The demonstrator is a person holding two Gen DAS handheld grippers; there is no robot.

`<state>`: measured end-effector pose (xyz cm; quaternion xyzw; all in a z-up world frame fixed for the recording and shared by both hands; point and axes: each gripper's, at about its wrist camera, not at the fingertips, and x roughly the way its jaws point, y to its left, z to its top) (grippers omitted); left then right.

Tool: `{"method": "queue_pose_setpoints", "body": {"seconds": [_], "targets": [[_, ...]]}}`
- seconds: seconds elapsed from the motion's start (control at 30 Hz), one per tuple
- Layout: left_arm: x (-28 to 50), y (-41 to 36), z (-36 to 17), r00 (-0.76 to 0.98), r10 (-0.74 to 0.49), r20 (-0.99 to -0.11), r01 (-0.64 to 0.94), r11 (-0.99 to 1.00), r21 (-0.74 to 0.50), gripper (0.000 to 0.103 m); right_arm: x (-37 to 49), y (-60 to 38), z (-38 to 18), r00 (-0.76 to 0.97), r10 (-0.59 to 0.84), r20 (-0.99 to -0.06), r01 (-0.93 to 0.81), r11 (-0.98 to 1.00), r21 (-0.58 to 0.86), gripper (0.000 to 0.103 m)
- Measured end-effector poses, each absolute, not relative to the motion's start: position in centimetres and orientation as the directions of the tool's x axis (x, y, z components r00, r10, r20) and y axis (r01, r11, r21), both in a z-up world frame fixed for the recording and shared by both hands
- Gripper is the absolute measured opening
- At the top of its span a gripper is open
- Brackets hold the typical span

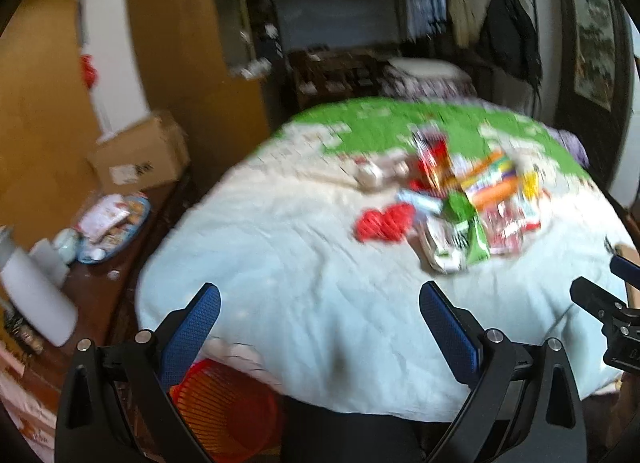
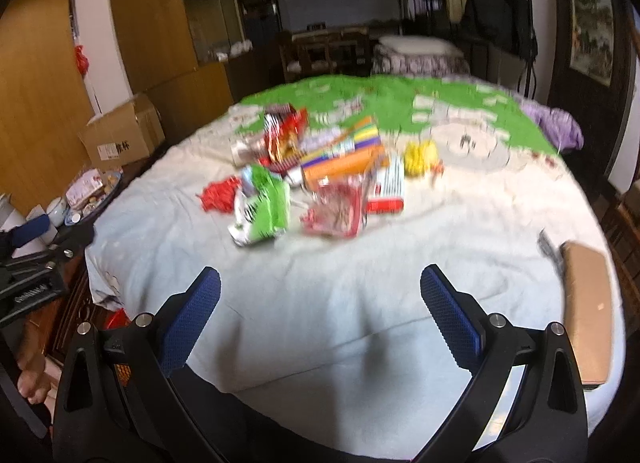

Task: Collect trash
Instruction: 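Grasp the green-and-white snack bag with the left tool while the right tool grasps the pink pastry wrapper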

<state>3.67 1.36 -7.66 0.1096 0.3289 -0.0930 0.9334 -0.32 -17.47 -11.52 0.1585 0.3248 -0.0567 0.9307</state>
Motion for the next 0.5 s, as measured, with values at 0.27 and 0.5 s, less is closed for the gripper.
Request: {"method": "queue_pose_setpoints", "body": {"seconds": [0.27,0.5], "targets": [[9.2,-5.7,-12.0,0.604,-0.295,-0.741,0.475,0.879,0.037,0.097,0.6,-21.0,-14.4,0.773,-0.026,-0.634,0.279,0.911,0.303,0.096],[14.9,-10.2,-14.7,0.459,-0.418,-0.784,0.54,0.832,-0.127,0.097,1.0,-23.3,-15.8,0.782,-0.031,-0.622,0.307,0.888,0.342,0.096]]}}
